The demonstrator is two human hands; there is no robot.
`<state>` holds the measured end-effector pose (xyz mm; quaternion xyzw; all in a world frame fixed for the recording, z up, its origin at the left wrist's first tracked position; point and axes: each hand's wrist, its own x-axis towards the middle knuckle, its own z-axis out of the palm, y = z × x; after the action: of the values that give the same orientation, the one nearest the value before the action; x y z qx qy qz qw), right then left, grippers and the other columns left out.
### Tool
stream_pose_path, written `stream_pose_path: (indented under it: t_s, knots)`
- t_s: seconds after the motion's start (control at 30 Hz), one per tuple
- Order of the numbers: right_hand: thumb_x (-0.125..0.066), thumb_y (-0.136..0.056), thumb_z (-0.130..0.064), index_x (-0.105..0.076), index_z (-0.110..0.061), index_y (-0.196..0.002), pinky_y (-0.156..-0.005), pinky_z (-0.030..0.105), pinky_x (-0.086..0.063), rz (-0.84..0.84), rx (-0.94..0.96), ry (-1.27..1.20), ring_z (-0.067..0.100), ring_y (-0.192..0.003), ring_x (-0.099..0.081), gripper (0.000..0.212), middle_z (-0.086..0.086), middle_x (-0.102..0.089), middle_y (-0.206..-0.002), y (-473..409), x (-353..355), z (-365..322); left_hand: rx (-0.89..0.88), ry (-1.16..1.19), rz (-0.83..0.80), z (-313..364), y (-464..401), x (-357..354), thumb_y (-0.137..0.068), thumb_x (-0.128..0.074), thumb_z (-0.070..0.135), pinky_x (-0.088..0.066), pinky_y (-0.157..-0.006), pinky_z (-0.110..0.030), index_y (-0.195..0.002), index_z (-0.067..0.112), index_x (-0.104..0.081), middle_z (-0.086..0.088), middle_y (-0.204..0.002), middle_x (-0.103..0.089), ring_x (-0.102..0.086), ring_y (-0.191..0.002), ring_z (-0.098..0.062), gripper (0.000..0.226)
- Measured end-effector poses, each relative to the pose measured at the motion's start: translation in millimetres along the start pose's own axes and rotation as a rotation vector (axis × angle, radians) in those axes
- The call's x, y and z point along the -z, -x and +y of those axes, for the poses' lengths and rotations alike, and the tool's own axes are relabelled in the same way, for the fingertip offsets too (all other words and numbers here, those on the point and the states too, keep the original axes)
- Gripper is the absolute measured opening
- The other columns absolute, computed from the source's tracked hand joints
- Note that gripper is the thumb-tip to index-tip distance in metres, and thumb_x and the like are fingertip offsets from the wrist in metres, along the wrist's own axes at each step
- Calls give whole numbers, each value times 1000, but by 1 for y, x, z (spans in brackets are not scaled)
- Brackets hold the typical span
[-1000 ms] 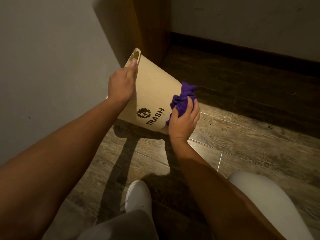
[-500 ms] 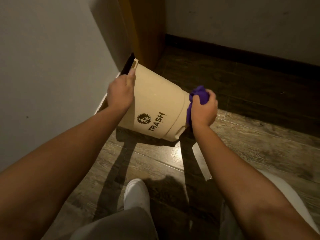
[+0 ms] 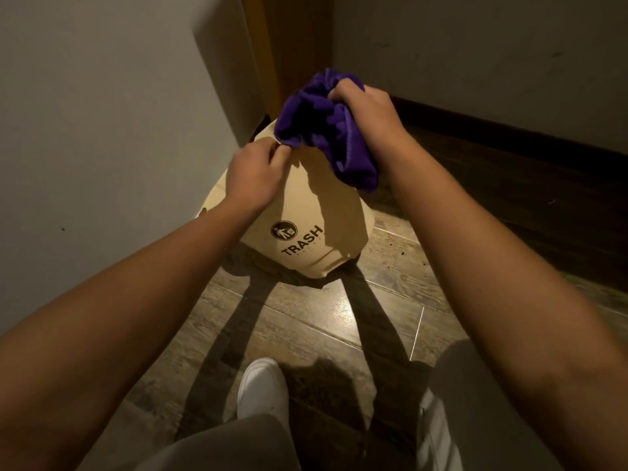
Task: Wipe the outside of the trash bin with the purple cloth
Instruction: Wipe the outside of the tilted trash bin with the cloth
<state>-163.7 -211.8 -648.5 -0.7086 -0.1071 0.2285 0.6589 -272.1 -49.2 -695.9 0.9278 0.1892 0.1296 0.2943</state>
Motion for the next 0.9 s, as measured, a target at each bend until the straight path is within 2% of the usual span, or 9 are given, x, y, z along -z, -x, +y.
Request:
stream_pose_path:
  t_s: [0.13,0.3,0.43,0.5,0.57,0.63,0.7,0.83,0.9]
  knots:
    - [-69,-80,-41,-72,-20,-85,-79,35,-52,-47,-155,55,16,-76,-68,22,-2,-70,-74,-13,1,4,-65,121,-66,7,8,2,-101,-58,36,-46,-67,-46,-92,4,-70,-11,-82,-67,-56,-70,-24,35]
    - [-61,-85,-46,-70,-24,-81,-69,33,-47,-23,-193,174,9,-58,-61,24,-10,-63,-61,-12,4,15,-141,139,-168,8,14,4,-97,-62,47,-53,-79,-48,-101,10,-74,-8,-91,-74,-66,-85,-26,39]
    - [-56,-95,-45,-66,-24,-88,-64,27,-48,-41,-215,175,6,-54,-59,24,-12,-61,-61,-14,15,14,-166,113,-304,-19,21,12,-97,-55,57,-50,-66,-38,-95,27,-73,6,-78,-67,-61,-72,-11,35]
    - [-54,-98,-44,-67,-23,-96,-65,25,-50,-50,-256,128,5,-56,-61,24,-11,-64,-66,-17,25,14,-135,126,-315,-37,29,18,-99,-54,52,-54,-76,-33,-114,31,-71,13,-94,-70,-63,-86,-4,31]
    - [-55,-97,-43,-67,-23,-100,-67,26,-50,-56,-277,105,6,-59,-62,23,-10,-65,-69,-20,30,14,-139,113,-293,-50,38,18,-102,-53,43,-54,-91,-34,-139,28,-59,10,-119,-68,-62,-107,-9,40]
    - [-56,-96,-43,-67,-23,-101,-71,28,-50,-42,-267,97,8,-64,-62,23,-9,-64,-73,-22,29,16,-193,58,-269,-54,43,12,-105,-49,39,-53,-94,-39,-148,29,-49,4,-128,-66,-61,-115,-18,44]
    - [-58,-96,-41,-68,-22,-100,-74,30,-50,43,-216,41,10,-70,-62,22,-8,-64,-76,-22,27,21,-222,24,-241,-50,41,6,-106,-45,40,-55,-91,-44,-151,31,-44,0,-130,-66,-62,-116,-23,45]
    - [-58,-98,-38,-68,-25,-97,-73,29,-51,377,-69,-91,7,-70,-63,16,-10,-66,-79,-14,30,41,-222,-2,-181,-47,31,-1,-106,-43,45,-58,-87,-47,-152,37,-42,1,-129,-68,-63,-113,-24,47]
    - [-54,-99,-40,-67,-29,-114,-73,29,-51,522,-35,-61,7,-75,-65,24,-9,-68,-90,-5,33,59,-246,-11,-160,-47,28,-5,-106,-43,46,-58,-84,-44,-153,42,-37,1,-129,-68,-64,-111,-22,48]
